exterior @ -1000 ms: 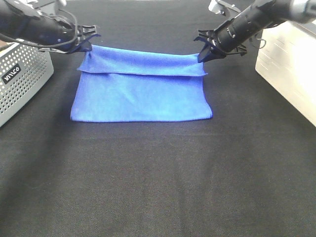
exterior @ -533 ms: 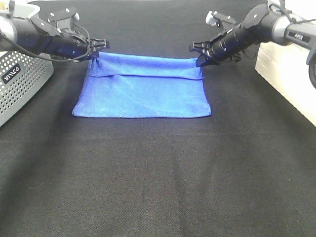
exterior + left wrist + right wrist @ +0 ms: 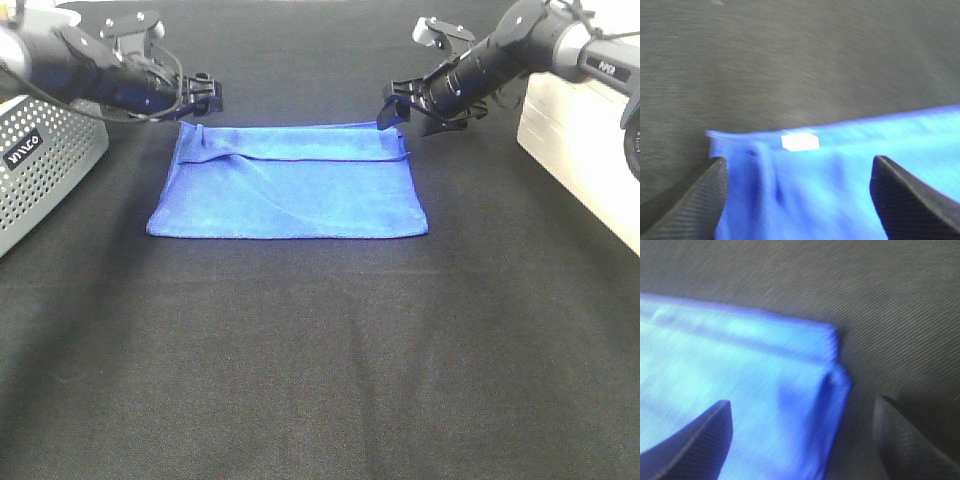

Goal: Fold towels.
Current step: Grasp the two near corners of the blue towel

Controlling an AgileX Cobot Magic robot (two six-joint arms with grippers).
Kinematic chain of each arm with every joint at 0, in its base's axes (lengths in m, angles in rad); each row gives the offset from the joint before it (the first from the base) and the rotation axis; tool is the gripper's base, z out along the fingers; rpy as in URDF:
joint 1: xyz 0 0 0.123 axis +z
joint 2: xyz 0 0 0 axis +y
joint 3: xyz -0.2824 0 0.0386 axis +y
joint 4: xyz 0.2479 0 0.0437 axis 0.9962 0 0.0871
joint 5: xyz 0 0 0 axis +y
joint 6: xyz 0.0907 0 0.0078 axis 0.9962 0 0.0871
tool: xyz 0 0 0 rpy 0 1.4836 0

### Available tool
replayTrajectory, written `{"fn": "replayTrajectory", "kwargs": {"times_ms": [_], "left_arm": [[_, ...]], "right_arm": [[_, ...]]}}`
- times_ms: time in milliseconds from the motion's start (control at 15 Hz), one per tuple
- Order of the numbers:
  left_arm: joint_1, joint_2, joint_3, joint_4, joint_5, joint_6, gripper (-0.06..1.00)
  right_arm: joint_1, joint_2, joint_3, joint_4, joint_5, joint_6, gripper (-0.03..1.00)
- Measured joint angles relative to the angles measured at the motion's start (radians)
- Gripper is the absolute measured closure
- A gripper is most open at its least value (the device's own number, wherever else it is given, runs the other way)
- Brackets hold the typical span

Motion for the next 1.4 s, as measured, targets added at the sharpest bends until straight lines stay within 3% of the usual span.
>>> {"fn": "replayTrajectory", "kwargs": {"times_ms": [200, 267, 400, 467, 667, 800, 1000, 1200, 1400], "left_arm": [[0.003, -0.035, -0.002, 0.080, 0.163, -0.056, 0.24], [0.007, -0.035, -0.002, 0.151, 0.258, -0.100, 0.28], [0.009, -0.035, -0.002, 0.194, 0.314, -0.132, 0.30], [0.009, -0.038, -0.002, 0.243, 0.383, -0.221, 0.32], [0.009, -0.091, 0.042, 0.328, 0.455, -0.357, 0.32], [0.009, -0.155, 0.161, 0.342, 0.457, -0.452, 0.32], [0.023, -0.281, 0.401, 0.358, 0.389, -0.568, 0.32], [0.064, -0.317, 0.469, 0.361, 0.374, -0.602, 0.32], [0.067, -0.308, 0.473, 0.357, 0.323, -0.602, 0.25]], "right_arm": [[0.000, 0.000, -0.072, -0.019, 0.207, 0.078, 0.23], [0.000, 0.000, -0.087, -0.034, 0.305, 0.114, 0.23], [0.000, -0.001, -0.087, -0.046, 0.345, 0.133, 0.23], [0.000, -0.002, -0.087, -0.074, 0.384, 0.169, 0.23], [0.000, -0.050, -0.083, -0.133, 0.394, 0.237, 0.24], [0.000, -0.119, -0.016, -0.134, 0.394, 0.247, 0.27], [0.000, -0.244, 0.300, -0.151, 0.391, 0.211, 0.28], [0.000, -0.324, 0.525, -0.097, 0.245, 0.156, 0.28], [0.000, -0.324, 0.568, -0.068, 0.190, 0.109, 0.28]]}}
